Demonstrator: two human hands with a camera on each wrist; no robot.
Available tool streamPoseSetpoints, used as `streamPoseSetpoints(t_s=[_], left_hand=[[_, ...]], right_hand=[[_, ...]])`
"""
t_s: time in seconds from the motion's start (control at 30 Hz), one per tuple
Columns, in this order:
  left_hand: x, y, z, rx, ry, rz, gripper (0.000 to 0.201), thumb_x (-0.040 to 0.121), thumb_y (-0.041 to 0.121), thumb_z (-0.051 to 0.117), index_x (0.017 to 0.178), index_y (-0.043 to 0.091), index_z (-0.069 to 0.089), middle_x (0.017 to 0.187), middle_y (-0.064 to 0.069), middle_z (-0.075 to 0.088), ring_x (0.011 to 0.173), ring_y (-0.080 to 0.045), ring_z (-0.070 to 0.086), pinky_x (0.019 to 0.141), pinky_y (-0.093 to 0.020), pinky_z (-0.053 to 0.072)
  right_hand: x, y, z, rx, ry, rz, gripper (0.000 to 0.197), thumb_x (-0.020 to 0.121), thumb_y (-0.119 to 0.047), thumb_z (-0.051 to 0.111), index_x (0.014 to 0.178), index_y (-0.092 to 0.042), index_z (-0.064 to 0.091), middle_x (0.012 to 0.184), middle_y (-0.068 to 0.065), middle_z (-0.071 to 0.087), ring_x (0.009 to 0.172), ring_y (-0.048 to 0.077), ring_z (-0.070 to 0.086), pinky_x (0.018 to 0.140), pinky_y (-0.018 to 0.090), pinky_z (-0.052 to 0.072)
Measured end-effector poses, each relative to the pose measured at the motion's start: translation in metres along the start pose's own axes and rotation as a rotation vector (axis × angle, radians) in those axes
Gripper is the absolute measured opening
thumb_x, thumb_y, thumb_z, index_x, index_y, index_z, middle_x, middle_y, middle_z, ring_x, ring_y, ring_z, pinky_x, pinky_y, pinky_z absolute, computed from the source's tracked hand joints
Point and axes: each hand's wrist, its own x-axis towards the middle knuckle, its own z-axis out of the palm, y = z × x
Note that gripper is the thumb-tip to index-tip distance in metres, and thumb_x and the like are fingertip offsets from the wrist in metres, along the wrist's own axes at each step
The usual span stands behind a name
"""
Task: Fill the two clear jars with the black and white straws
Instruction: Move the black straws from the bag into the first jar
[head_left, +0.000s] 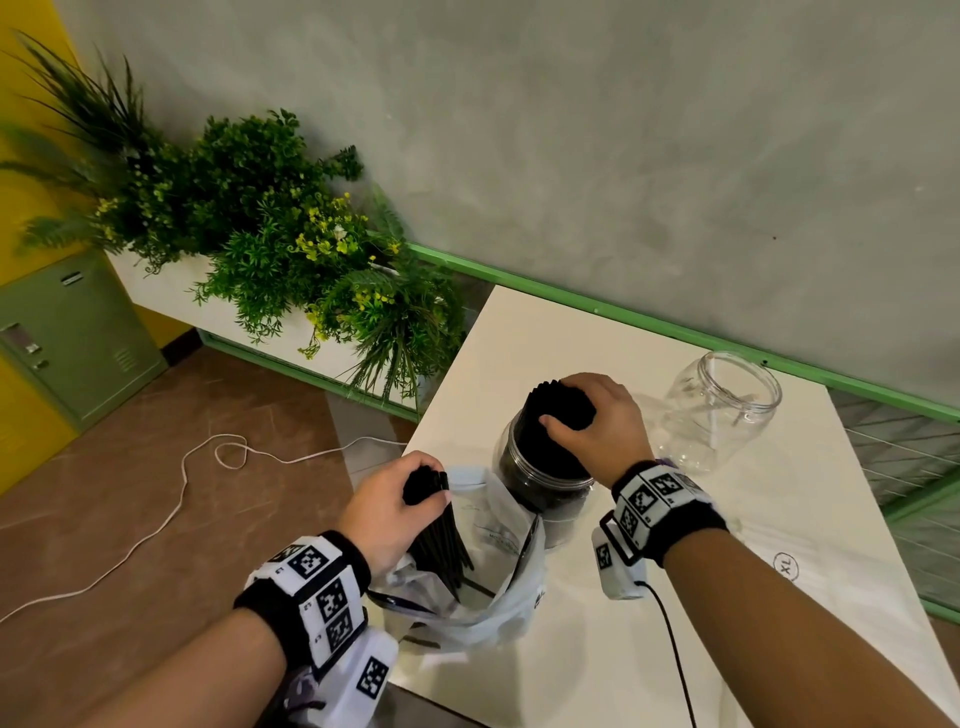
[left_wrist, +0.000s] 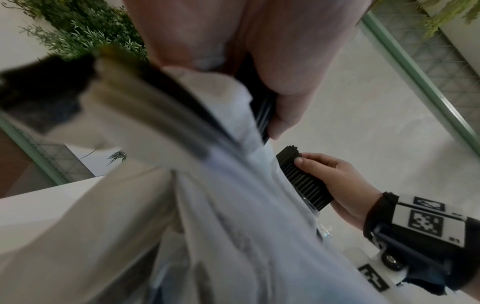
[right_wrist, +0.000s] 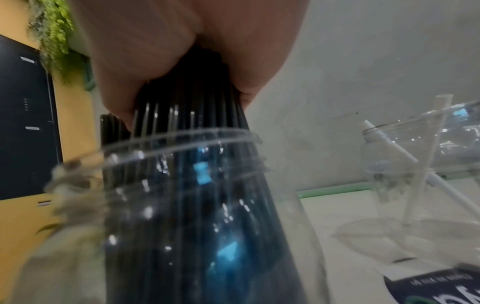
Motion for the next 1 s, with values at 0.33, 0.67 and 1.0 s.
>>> streamPoseSetpoints(t_s=[0.33,0.67,1.0], left_hand=[[0.003,-0.002,0.002,-0.018,-0.010,-0.008,0.011,0.084,0.016,0.067,0.090,0.022,0.060,0.085,0.002,0.064,0.082,-0.012,0.060,0.064,-0.015,0.043],[0.004,-0.005,0.001,-0.034,-0.005,-0.004,0.013,0.084,0.017,0.068,0.088,0.026,0.059,0.083,0.007,0.063,0.079,-0.010,0.059,0.065,-0.016,0.043],[0.004,-0.007,0.004,-0.131,-0.042,-0.012,0.021,0.074,0.028,0.077,0.086,0.029,0.060,0.084,0.006,0.066,0.074,0.002,0.057,0.068,-0.012,0.045]], right_hand=[[0.014,0.000,-0.008,-0.067,-0.146,-0.013,0.045,0.094,-0.036,0.055,0.134,-0.016,0.050,0.139,0.002,0.048,0.132,0.016,0.036,0.107,0.017,0.020],[-0.055,-0.022,-0.022,0.087,0.169,-0.232,0.031,0.089,-0.031,0.055,0.109,-0.010,0.065,0.108,0.004,0.060,0.104,0.021,0.053,0.094,0.029,0.042],[-0.121,-0.062,0.056,-0.210,-0.475,-0.153,0.087,0.072,-0.067,0.056,0.143,-0.023,0.033,0.143,-0.006,0.038,0.134,0.019,0.025,0.112,0.040,0.024]])
